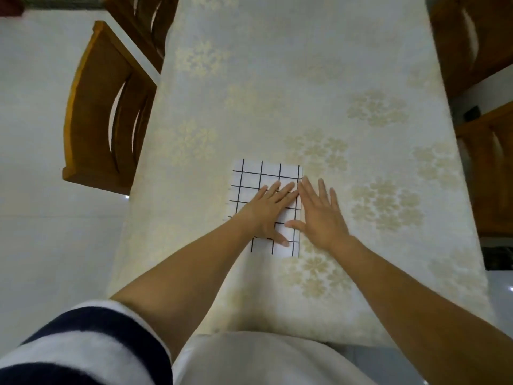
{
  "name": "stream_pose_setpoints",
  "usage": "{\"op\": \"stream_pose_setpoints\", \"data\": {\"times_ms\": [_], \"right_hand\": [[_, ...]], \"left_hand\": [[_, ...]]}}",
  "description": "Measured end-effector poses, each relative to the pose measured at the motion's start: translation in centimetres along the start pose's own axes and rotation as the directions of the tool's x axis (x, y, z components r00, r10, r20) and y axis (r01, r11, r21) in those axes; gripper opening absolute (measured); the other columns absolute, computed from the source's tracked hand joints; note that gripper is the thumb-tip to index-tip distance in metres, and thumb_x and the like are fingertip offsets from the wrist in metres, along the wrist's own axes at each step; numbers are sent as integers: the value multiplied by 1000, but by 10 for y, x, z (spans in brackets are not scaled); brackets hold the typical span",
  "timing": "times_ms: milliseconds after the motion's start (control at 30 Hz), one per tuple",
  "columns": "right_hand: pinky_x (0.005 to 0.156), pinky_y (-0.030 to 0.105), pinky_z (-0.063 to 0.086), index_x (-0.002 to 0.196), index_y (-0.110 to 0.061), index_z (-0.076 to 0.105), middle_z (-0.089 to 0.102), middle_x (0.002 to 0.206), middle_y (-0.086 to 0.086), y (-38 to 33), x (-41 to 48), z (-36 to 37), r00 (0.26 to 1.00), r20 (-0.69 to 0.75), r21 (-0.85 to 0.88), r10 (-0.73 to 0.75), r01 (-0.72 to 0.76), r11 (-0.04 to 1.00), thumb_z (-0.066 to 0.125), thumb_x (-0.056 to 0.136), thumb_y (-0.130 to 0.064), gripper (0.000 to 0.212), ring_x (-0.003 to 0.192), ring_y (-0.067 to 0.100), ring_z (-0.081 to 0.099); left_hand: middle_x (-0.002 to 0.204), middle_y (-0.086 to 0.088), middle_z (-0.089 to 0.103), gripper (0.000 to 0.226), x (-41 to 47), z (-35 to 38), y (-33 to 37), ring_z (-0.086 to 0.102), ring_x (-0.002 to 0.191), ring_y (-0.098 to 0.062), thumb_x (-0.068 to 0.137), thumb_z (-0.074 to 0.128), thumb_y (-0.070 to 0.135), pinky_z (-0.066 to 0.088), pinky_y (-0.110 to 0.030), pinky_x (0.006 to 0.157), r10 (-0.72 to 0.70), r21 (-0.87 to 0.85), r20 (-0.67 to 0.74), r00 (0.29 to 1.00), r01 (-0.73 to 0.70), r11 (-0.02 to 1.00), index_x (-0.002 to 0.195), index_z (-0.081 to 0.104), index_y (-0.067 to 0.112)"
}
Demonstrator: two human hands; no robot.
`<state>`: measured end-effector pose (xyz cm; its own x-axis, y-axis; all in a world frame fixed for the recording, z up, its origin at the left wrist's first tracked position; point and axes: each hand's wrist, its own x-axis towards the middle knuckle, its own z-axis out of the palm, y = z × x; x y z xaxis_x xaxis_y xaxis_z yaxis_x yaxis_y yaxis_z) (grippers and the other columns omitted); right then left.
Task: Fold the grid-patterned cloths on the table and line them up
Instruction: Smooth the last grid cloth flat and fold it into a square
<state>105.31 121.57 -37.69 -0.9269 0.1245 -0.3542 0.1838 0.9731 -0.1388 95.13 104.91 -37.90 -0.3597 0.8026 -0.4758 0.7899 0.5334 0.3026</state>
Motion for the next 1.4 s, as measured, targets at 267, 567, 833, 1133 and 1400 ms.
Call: {"op": "stream_pose_setpoints", "data": {"times_ms": [267, 567, 833, 1133, 1400], "right_hand": [[122, 41, -8, 159, -20, 3, -12, 166, -1, -29, -76, 33, 982, 14, 278, 190, -186, 942, 48, 83, -75, 104, 152, 23, -16], [99, 39, 40, 109, -22, 65, 55, 114, 7, -59, -36, 13, 844, -28, 509, 536, -450, 734, 67, 87, -43, 31, 115, 28, 51], [68, 27, 48, 96, -14, 75, 74, 87, 1, -18, -47, -8, 893, -32, 764, 449, -268, 587, 63, 96, -29, 19, 78, 15, 65], [71, 11, 43, 98, -16, 76, 72, 91, 0, 75, -30, -49, 909, -73, 687, 410, -252, 681, 71, 91, -24, 12, 83, 12, 64], [123, 42, 15, 156, -16, 25, 27, 162, 6, 14, -12, -33, 891, -291, 391, 349, -222, 893, 44, 104, -29, 57, 149, 27, 21]], "left_hand": [[167, -9, 6, 134, 11, -46, 38, 19, 150, -38, 59, 89, 62, 34, -53, 114, -143, 286, 100, 985, 109, 952, 160, 8, 29], [129, 5, 56, 34, 44, -74, 38, 45, 129, -24, 84, 75, 45, 22, -40, 121, 304, 576, 221, 927, -376, 726, 112, 66, 29], [108, 5, 73, 26, 29, -99, 11, 63, 106, -24, 101, 54, 46, 36, -40, 109, 267, 392, 90, 959, -281, 876, 112, 69, 27], [67, 2, 55, 41, 2, -88, -40, 55, 68, -23, 105, 52, 38, 41, -36, 66, -120, -257, 24, 993, 122, 959, 67, 48, 23], [139, -11, 55, 42, -2, -35, -27, 51, 126, -34, 104, 50, 36, 41, -46, 104, -339, -134, -478, 810, 314, 940, 142, 49, 18]]}}
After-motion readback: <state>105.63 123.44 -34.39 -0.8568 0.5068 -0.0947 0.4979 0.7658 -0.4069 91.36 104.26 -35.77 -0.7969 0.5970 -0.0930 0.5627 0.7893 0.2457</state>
